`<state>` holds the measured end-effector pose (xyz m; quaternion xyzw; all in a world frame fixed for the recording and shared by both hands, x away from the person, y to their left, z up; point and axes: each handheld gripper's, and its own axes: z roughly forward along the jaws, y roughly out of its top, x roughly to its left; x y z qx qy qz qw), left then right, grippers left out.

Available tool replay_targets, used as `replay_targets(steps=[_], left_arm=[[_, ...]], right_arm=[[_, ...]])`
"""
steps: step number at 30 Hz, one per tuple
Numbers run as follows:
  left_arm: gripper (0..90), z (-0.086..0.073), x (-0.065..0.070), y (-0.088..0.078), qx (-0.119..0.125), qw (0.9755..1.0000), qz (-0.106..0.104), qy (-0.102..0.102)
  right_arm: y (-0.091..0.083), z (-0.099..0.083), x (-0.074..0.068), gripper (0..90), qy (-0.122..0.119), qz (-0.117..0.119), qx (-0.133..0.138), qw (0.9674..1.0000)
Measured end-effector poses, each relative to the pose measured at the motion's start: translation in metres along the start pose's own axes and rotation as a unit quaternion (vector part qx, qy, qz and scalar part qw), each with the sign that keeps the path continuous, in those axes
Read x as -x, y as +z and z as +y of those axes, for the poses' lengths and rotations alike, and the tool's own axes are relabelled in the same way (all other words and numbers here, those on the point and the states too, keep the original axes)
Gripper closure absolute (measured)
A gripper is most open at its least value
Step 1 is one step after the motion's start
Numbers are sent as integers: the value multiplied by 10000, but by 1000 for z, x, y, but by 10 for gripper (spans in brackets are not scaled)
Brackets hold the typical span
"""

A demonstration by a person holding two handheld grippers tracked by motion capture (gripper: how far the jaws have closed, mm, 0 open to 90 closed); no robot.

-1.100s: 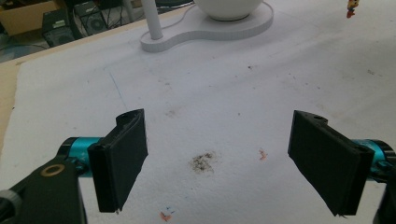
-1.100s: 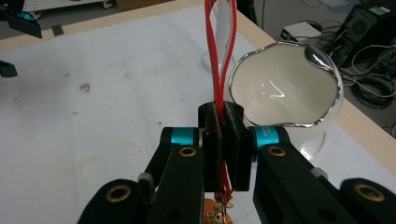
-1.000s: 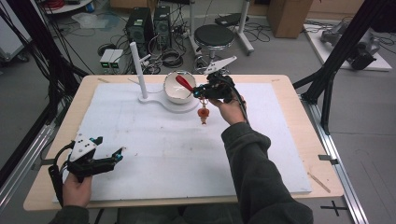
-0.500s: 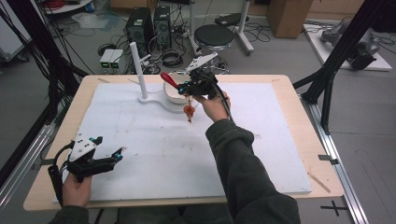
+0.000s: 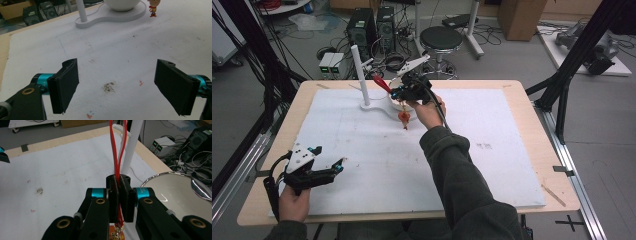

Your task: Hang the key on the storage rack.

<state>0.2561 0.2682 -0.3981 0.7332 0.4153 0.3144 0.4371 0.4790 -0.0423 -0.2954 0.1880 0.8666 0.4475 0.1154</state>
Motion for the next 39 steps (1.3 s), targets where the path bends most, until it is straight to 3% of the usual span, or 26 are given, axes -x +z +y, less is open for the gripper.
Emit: replay_targets(steps=[24,39], left_arm=[[201,0,0,0,0,10000,-6,12],[201,0,0,0,17,10000,-4,-4]], right_arm=[[53,18,-13,866,-39,-168,-132,9998],[77,31,-18,866,-41,-428,-448,9981]])
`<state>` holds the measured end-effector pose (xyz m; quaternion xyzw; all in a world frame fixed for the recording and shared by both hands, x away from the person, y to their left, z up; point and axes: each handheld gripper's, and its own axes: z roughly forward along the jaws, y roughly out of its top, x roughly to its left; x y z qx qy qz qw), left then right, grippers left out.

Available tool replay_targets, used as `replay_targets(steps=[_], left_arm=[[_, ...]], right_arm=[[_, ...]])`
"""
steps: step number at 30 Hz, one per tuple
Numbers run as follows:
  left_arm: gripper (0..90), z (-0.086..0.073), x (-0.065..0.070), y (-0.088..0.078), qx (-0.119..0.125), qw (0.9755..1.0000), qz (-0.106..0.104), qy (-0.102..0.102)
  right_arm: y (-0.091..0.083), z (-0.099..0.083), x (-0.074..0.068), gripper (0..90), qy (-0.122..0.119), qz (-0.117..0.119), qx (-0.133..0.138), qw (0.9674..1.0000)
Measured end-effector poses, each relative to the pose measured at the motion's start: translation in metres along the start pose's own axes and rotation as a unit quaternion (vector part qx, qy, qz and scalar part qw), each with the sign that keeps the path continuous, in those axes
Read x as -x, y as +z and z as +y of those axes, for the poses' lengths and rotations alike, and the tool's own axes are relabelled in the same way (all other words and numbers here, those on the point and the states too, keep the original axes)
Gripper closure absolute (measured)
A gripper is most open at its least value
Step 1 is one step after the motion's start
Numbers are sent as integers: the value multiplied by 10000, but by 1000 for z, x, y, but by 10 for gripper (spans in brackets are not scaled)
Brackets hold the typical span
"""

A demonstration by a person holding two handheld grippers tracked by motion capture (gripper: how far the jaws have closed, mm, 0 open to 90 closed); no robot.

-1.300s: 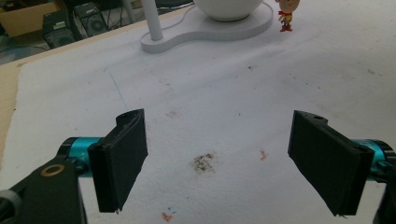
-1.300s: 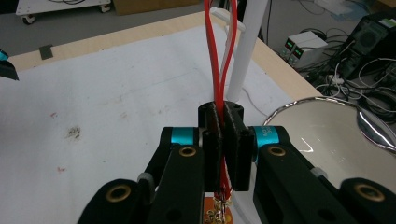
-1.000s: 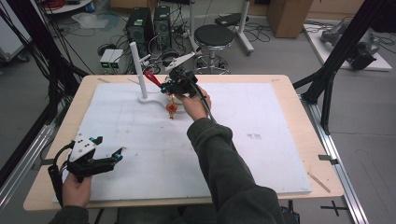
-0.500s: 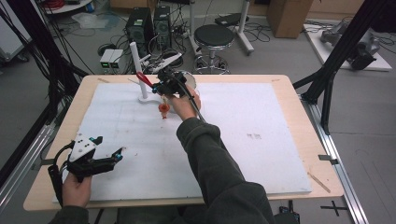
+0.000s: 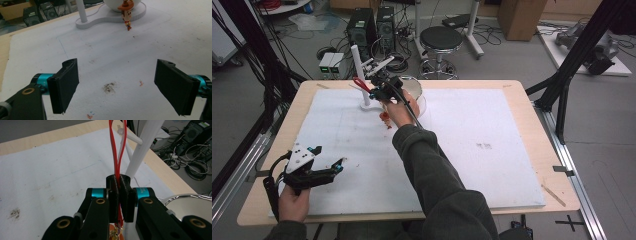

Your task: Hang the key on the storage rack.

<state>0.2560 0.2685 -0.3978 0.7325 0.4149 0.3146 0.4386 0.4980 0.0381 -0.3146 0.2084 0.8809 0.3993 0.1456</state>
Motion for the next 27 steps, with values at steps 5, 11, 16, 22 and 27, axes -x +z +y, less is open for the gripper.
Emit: replay_targets(steps=[5,11,16,22,27], left_arm=[[201,0,0,0,-1,10000,-1,12],[201,0,0,0,2,10000,-18,0],[201,0,-1,0,-2,10000,-13,29],[201,0,0,0,6,10000,-13,0],[201,0,0,1,1,10000,-24,9]], right_arm=[[7,1,-2,866,3,-96,-107,9999],[11,2,-4,866,-74,-292,-280,9992],[15,4,-6,866,-151,-391,-319,9986],[20,5,-10,866,-182,-420,-433,9980],[23,7,-9,866,-207,-461,-480,9976]])
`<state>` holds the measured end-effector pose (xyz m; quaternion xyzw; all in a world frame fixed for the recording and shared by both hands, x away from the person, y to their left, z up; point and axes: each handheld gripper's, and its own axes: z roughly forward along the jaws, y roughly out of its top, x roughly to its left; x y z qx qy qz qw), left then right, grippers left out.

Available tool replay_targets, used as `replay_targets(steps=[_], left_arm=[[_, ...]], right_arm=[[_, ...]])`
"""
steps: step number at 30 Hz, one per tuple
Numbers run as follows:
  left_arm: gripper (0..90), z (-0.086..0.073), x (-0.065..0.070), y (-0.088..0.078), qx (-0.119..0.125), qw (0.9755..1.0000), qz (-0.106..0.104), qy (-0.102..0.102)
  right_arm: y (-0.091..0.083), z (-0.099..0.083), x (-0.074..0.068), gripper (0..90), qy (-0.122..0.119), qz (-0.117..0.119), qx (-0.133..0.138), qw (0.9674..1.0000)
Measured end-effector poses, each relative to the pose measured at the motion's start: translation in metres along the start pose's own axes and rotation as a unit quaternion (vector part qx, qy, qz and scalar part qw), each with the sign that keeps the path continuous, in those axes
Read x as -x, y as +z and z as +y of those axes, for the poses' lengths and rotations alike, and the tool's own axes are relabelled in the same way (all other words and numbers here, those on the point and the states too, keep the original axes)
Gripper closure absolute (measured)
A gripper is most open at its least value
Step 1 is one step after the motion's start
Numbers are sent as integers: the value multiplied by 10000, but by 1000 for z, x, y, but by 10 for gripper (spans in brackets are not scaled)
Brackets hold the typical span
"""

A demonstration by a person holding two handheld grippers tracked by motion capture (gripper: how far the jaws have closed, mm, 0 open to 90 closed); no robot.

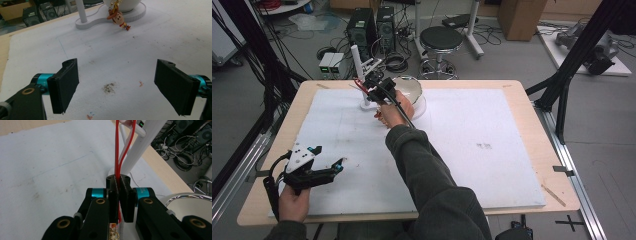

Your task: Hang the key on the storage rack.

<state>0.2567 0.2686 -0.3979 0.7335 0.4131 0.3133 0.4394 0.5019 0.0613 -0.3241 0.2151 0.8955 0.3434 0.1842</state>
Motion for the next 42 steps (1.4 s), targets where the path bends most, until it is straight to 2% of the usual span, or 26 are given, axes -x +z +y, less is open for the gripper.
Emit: replay_targets(steps=[7,14,19,24,28,33,36,42], left_arm=[[201,0,0,0,-2,10000,5,-13],[201,0,-1,0,6,10000,8,-18],[201,0,-1,1,-5,10000,28,-29],[201,1,-2,1,-13,10000,42,-18],[201,0,-1,1,-3,10000,35,-33],[201,1,-1,1,-15,10000,41,-9],[201,1,0,1,-11,10000,35,6],[201,1,0,1,5,10000,22,-7]], right_arm=[[8,1,1,866,19,-34,-96,9999],[16,-2,5,852,229,110,-168,9995],[16,-6,12,719,505,293,-67,9983],[7,-14,21,711,740,555,172,9956],[-4,-24,28,687,891,661,383,9931],[-16,-34,39,641,1159,898,546,9877],[-22,-36,41,622,1124,937,672,9870],[-29,-37,43,573,1181,986,711,9855]])
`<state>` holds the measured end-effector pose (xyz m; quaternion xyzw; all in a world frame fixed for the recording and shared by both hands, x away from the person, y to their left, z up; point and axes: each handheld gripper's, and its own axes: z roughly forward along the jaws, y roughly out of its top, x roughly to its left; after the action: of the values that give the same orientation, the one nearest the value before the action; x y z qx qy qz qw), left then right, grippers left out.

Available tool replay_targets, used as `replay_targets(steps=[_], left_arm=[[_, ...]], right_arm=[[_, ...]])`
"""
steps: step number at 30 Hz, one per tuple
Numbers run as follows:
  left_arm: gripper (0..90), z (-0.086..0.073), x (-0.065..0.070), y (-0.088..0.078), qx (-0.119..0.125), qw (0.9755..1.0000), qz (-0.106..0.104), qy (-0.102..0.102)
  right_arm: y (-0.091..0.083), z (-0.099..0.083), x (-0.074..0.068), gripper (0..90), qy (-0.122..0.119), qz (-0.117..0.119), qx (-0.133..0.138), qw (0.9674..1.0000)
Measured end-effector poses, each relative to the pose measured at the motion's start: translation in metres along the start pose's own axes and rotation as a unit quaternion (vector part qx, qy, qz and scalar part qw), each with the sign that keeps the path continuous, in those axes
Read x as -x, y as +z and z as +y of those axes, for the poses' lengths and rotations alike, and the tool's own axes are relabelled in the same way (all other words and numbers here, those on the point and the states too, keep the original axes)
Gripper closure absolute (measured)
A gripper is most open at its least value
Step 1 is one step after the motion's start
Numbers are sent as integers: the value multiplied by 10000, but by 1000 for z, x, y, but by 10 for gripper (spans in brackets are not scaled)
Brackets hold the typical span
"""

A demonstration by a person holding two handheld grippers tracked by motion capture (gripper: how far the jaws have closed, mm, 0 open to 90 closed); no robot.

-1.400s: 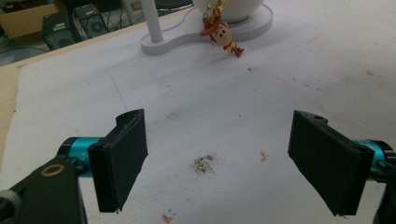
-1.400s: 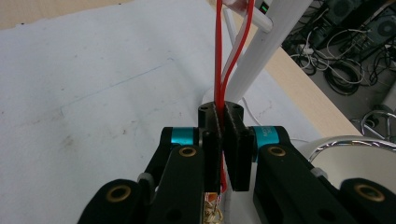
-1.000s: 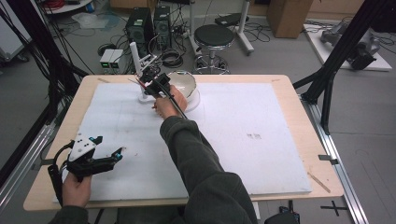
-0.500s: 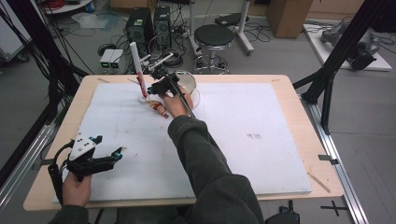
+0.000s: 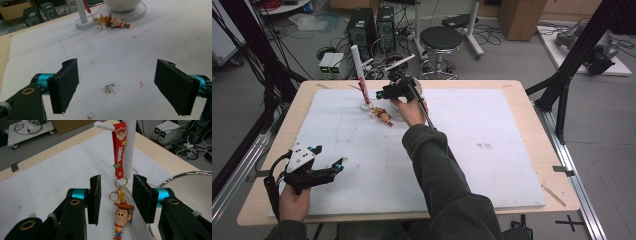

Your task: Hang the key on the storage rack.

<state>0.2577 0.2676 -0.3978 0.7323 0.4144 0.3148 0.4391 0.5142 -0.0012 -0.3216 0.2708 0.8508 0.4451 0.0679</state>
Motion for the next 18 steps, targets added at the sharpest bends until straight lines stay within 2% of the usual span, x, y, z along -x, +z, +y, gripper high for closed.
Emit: replay_targets(steps=[5,13,16,18], left_arm=[[201,0,0,0,-14,10000,-11,6],[201,0,0,1,-27,10000,-16,9],[201,0,0,1,-27,10000,-20,9],[201,0,0,1,-22,10000,-21,-2]], right_arm=[[-5,-1,3,492,37,59,22,10000],[-14,-6,9,410,158,176,-50,9997],[-20,-12,9,406,56,76,120,9999],[-23,-17,11,387,85,68,157,9998]])
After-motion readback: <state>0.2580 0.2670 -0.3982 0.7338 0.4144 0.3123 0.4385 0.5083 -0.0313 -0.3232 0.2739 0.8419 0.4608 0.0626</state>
